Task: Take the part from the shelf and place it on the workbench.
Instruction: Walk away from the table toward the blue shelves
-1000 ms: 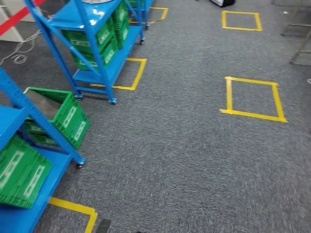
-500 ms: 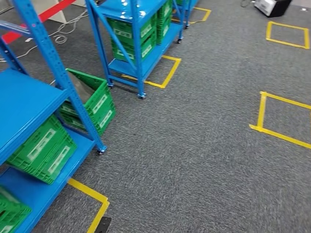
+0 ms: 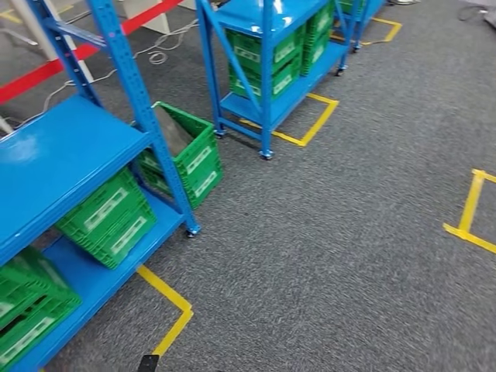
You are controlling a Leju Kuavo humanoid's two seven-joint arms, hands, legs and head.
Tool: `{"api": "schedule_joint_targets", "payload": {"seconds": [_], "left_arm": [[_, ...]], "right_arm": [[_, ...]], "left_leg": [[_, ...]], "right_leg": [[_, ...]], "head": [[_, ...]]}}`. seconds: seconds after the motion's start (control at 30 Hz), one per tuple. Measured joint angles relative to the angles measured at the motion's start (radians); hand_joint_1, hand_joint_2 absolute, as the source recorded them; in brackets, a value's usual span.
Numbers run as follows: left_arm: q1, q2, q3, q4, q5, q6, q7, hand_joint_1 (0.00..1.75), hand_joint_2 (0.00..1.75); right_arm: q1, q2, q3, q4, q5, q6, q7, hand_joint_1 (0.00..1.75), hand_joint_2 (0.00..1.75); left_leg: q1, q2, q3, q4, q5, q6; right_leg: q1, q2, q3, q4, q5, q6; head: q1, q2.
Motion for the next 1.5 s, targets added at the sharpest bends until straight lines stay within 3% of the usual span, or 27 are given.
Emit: {"api": "schedule_joint_targets", "payload": {"seconds": [0.03, 0.07, 0.1, 0.17, 0.23, 0.3, 0.33, 0.4, 0.47, 0.53, 0.57, 0.63, 0.7, 0.77, 0.83, 0.9, 0.97, 1.03, 1.07, 1.13, 1.2, 1.27, 1.33, 1.37, 1.4, 1.47, 1.5], "left_arm": [[0.0, 0.004, 0.002, 0.0, 0.005, 0.002, -0.001, 0.0, 1.75], [0.0, 0.006, 0.004, 0.0, 0.01, 0.002, -0.003, 0.0, 1.75], [0.001, 0.008, 0.006, 0.0, 0.011, 0.001, -0.006, 0.0, 1.75], [0.0, 0.007, 0.008, 0.0, 0.008, -0.003, -0.006, 0.0, 1.75], [-0.005, 0.003, 0.008, 0.0, 0.001, -0.007, 0.002, 0.0, 1.75], [-0.005, -0.001, 0.008, 0.0, -0.004, -0.013, 0.006, 0.0, 1.75], [-0.003, -0.002, 0.008, 0.0, -0.006, -0.021, 0.006, 0.0, 1.75], [-0.002, -0.003, 0.007, 0.0, -0.01, -0.041, 0.004, 0.0, 1.75], [-0.003, -0.004, 0.006, 0.0, -0.013, -0.06, 0.002, 0.0, 1.75], [-0.002, -0.003, 0.004, 0.0, -0.026, -0.076, 0.001, 0.0, 1.75], [0.0, -0.002, 0.002, 0.0, -0.037, -0.085, 0.001, 0.0, 1.75], [0.003, 0.002, -0.009, 0.0, -0.068, -0.118, 0.0, 0.0, 1.75], [0.001, 0.008, -0.03, 0.0, -0.106, -0.169, 0.0, 0.0, 1.75], [0.0, 0.013, -0.052, 0.0, -0.128, -0.207, 0.002, 0.0, 1.75], [0.002, 0.017, -0.067, 0.0, -0.135, -0.219, 0.005, 0.0, 1.75], [0.002, 0.019, -0.076, 0.0, -0.138, -0.223, 0.008, 0.0, 1.75], [-0.001, 0.02, -0.083, 0.0, -0.142, -0.228, 0.008, 0.0, 1.75], [-0.002, 0.022, -0.091, 0.0, -0.145, -0.232, 0.008, 0.0, 1.75], [-0.002, 0.022, -0.094, 0.0, -0.145, -0.233, 0.009, 0.0, 1.75], [-0.001, 0.023, -0.097, 0.0, -0.144, -0.233, 0.014, 0.0, 1.75], [0.0, 0.025, -0.097, 0.0, -0.14, -0.231, 0.022, 0.0, 1.75], [-0.001, 0.027, -0.097, 0.0, -0.14, -0.228, 0.031, 0.0, 1.75], [0.002, 0.027, -0.098, 0.0, -0.146, -0.223, 0.043, 0.0, 1.75], [0.004, 0.027, -0.099, 0.0, -0.151, -0.22, 0.049, 0.0, 1.75], [0.005, 0.025, -0.101, 0.0, -0.158, -0.218, 0.052, 0.0, 1.75], [0.0, 0.02, -0.109, 0.001, -0.173, -0.215, 0.052, 0.0, 1.75], [-0.003, 0.017, -0.114, 0.001, -0.18, -0.215, 0.049, 0.0, 1.75]], "right_arm": [[0.0, -0.001, 0.005, 0.0, 0.014, 0.0, 0.004, 0.0, 0.0], [0.0, -0.001, 0.011, 0.0, 0.026, -0.004, 0.006, 0.0, 0.0], [-0.001, 0.0, 0.018, 0.0, 0.035, -0.01, 0.006, 0.0, 0.0], [-0.002, 0.003, 0.029, 0.0, 0.044, -0.022, 0.007, 0.0, 0.0], [-0.002, 0.006, 0.034, 0.0, 0.046, -0.025, 0.008, 0.0, 0.0], [-0.006, 0.007, 0.038, 0.0, 0.045, -0.024, 0.01, 0.0, 0.0], [-0.008, 0.007, 0.04, 0.0, 0.043, -0.022, 0.01, 0.0, 0.0], [-0.01, 0.007, 0.04, 0.0, 0.021, -0.012, 0.005, 0.0, 0.0], [-0.007, 0.005, 0.024, 0.0, -0.037, 0.006, -0.004, 0.0, 0.0], [-0.007, -0.01, -0.01, -0.001, -0.084, 0.032, -0.012, 0.0, 0.0], [-0.007, -0.022, -0.023, -0.001, -0.081, 0.044, -0.013, 0.0, 0.0], [-0.013, -0.047, -0.027, -0.002, -0.037, 0.071, -0.004, 0.0, 0.0], [-0.027, -0.066, -0.02, -0.002, -0.006, 0.102, 0.017, 0.0, 0.0], [-0.05, -0.077, -0.019, -0.004, 0.001, 0.122, 0.035, 0.0, 0.0], [-0.071, -0.081, -0.018, -0.006, 0.008, 0.128, 0.044, 0.0, 0.0], [-0.079, -0.082, -0.014, -0.007, 0.02, 0.129, 0.054, 0.0, 0.0], [-0.079, -0.084, -0.009, -0.008, 0.028, 0.128, 0.061, 0.0, 0.0], [-0.077, -0.085, -0.007, -0.008, 0.031, 0.127, 0.062, 0.0, 0.0], [-0.077, -0.085, -0.006, -0.008, 0.031, 0.127, 0.062, 0.0, 0.0], [-0.079, -0.085, -0.005, -0.008, 0.03, 0.127, 0.059, 0.0, 0.0], [-0.081, -0.085, -0.004, -0.008, 0.028, 0.129, 0.057, 0.0, 0.0], [-0.082, -0.085, -0.005, -0.008, 0.023, 0.13, 0.057, 0.0, 0.0], [-0.085, -0.085, -0.005, -0.009, 0.016, 0.126, 0.049, 0.0, 0.0], [-0.086, -0.086, -0.005, -0.01, 0.012, 0.122, 0.042, 0.0, 0.0], [-0.084, -0.086, -0.006, -0.011, 0.007, 0.118, 0.034, 0.0, 0.0], [-0.078, -0.089, -0.009, -0.012, -0.001, 0.113, 0.022, 0.0, 0.0], [-0.073, -0.091, -0.01, -0.012, -0.003, 0.112, 0.02, 0.0, 0.0]], "left_leg": [[0.002, 0.002, -0.013, 0.031, -0.004, -0.003], [0.003, 0.005, -0.007, 0.021, 0.012, -0.004], [0.004, 0.012, 0.018, -0.027, 0.044, -0.004], [-0.002, 0.058, 0.09, -0.164, 0.104, 0.003], [-0.011, 0.096, 0.126, -0.237, 0.118, 0.012], [-0.015, 0.085, 0.126, -0.247, 0.114, 0.02], [-0.013, 0.072, 0.127, -0.25, 0.116, 0.024], [-0.007, 0.047, 0.13, -0.257, 0.121, 0.035], [-0.003, 0.021, 0.129, -0.258, 0.122, 0.041], [-0.002, -0.009, 0.128, -0.258, 0.122, 0.043], [-0.002, -0.025, 0.129, -0.257, 0.122, 0.043], [0.001, -0.056, 0.131, -0.253, 0.12, 0.039], [0.001, -0.082, 0.126, -0.245, 0.117, 0.03], [0.003, -0.101, 0.115, -0.239, 0.12, 0.017], [0.006, -0.114, 0.108, -0.237, 0.122, 0.006], [0.004, -0.078, 0.092, -0.201, 0.098, -0.003], [0.001, -0.019, 0.043, -0.09, 0.039, -0.009], [0.001, 0.002, -0.006, 0.023, -0.004, -0.01], [0.001, 0.005, -0.009, 0.037, 0.001, -0.008], [-0.003, 0.017, 0.037, -0.045, 0.059, 0.003], [-0.016, 0.064, 0.1, -0.169, 0.105, 0.022], [-0.027, 0.095, 0.122, -0.224, 0.107, 0.036], [-0.027, 0.075, 0.123, -0.237, 0.109, 0.043], [-0.024, 0.062, 0.126, -0.244, 0.112, 0.047], [-0.02, 0.051, 0.129, -0.25, 0.116, 0.051], [-0.013, 0.025, 0.131, -0.257, 0.122, 0.057], [-0.012, 0.011, 0.13, -0.257, 0.123, 0.058]], "right_leg": [[0.001, -0.015, 0.001, 0.0, -0.002, -0.001], [0.001, -0.029, 0.003, 0.0, -0.004, 0.0], [0.001, -0.042, 0.007, 0.0, -0.007, 0.001], [0.004, -0.065, 0.015, 0.001, -0.015, 0.007], [0.009, -0.087, 0.021, 0.002, -0.023, 0.017], [0.011, -0.11, 0.029, 0.0, -0.029, 0.028], [0.009, -0.104, 0.031, 0.002, -0.034, 0.033], [0.004, -0.049, 0.012, 0.048, -0.068, 0.043], [0.0, 0.007, -0.049, 0.172, -0.129, 0.048], [-0.001, 0.017, -0.11, 0.278, -0.155, 0.051], [-0.002, 0.019, -0.12, 0.283, -0.139, 0.052], [-0.006, 0.035, -0.087, 0.184, -0.06, 0.054], [-0.012, 0.08, -0.039, 0.069, -0.009, 0.053], [-0.012, 0.103, -0.021, 0.031, -0.008, 0.045], [-0.012, 0.084, -0.018, 0.027, -0.007, 0.033], [-0.013, 0.057, -0.014, 0.024, -0.005, 0.02], [-0.009, 0.024, -0.01, 0.022, -0.008, 0.009], [-0.003, -0.01, -0.009, 0.022, -0.011, 0.003], [0.0, -0.025, -0.007, 0.023, -0.013, 0.002], [0.005, -0.049, -0.001, 0.023, -0.018, 0.0], [0.011, -0.071, 0.005, 0.022, -0.023, 0.002], [0.016, -0.093, 0.006, 0.022, -0.027, 0.008], [0.017, -0.116, 0.009, 0.02, -0.031, 0.017], [0.016, -0.108, 0.01, 0.024, -0.038, 0.022], [0.014, -0.086, 0.003, 0.043, -0.052, 0.027], [0.008, -0.02, -0.047, 0.146, -0.104, 0.035], [0.005, 0.002, -0.083, 0.215, -0.13, 0.039]], "head": [[0.0, 0.0], [0.0, 0.0], [0.0, 0.0], [-0.001, 0.0], [0.001, 0.0], [0.002, 0.0], [0.002, 0.0], [0.005, 0.0], [0.008, 0.0], [0.007, 0.0], [0.007, 0.0], [0.007, 0.0], [0.008, 0.0], [0.008, 0.0], [0.007, 0.0], [0.003, 0.0], [-0.003, 0.0], [-0.004, 0.0], [-0.004, 0.0], [-0.004, 0.0], [-0.003, 0.0], [-0.003, 0.0], [-0.004, 0.0], [-0.003, 0.0], [-0.001, 0.0], [0.005, 0.0], [0.006, 0.0]]}}
